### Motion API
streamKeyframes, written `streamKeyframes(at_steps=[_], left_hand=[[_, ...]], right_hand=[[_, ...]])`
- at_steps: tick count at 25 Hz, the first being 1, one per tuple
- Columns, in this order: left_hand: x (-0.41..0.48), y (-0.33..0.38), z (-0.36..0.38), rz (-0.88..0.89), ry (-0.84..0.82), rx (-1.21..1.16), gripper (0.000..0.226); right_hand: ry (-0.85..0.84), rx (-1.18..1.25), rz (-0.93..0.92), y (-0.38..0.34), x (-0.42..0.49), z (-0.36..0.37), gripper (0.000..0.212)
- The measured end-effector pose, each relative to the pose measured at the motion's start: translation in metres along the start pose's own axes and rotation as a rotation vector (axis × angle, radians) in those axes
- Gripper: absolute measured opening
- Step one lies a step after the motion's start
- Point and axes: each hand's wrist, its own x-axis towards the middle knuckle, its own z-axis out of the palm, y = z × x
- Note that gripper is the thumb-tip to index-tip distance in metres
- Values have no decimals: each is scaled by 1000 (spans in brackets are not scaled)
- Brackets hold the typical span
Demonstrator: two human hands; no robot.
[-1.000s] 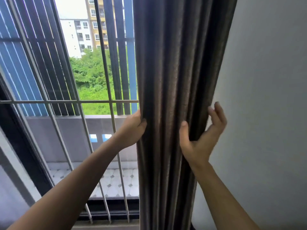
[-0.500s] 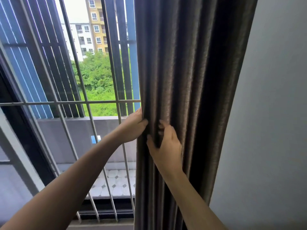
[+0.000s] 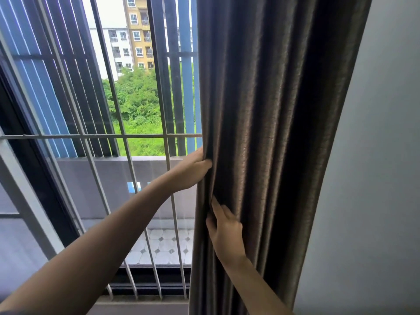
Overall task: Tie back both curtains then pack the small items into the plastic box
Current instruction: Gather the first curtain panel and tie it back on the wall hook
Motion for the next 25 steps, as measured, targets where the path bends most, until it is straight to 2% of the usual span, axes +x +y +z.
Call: streamKeyframes(at_steps=[3, 6, 7, 9, 11, 12, 14, 16, 18, 20, 22, 25], left_hand=[[-7, 5, 1, 0, -95, -89, 5], [-4, 11, 7, 85, -48, 49, 6], [-2, 14, 8, 84, -7, 100, 8], [0, 16, 8, 50, 53, 155, 15], [2, 11, 5, 32, 37, 146, 19], [2, 10, 4, 35, 21, 135, 23], [0, 9, 1, 31, -4, 131, 32], [0, 11, 2, 7, -21, 120, 26], [-1, 13, 2, -50, 2, 103, 16], [0, 15, 2, -84, 8, 100, 19], [1, 17, 3, -107, -48, 111, 36], [3, 19, 8, -73, -118, 57, 43]], right_hand=[[-25, -21, -1, 4, 1, 3, 58], [3, -20, -36, -6, 0, 0, 41], [49, -7, -46, -10, 2, -7, 37], [245, 16, -55, -17, 17, -27, 35], [451, 64, -14, -27, 48, -52, 43], [456, 106, 42, -31, 68, -64, 53], [296, 180, 200, -37, 106, -81, 72], [147, 158, 279, -33, 122, -86, 77], [12, -2, 282, -24, 110, -78, 69], [-158, -103, 312, -12, 70, -55, 62], [-319, -29, 350, -4, 24, -34, 54], [-380, 84, 359, 8, -2, -21, 45]])
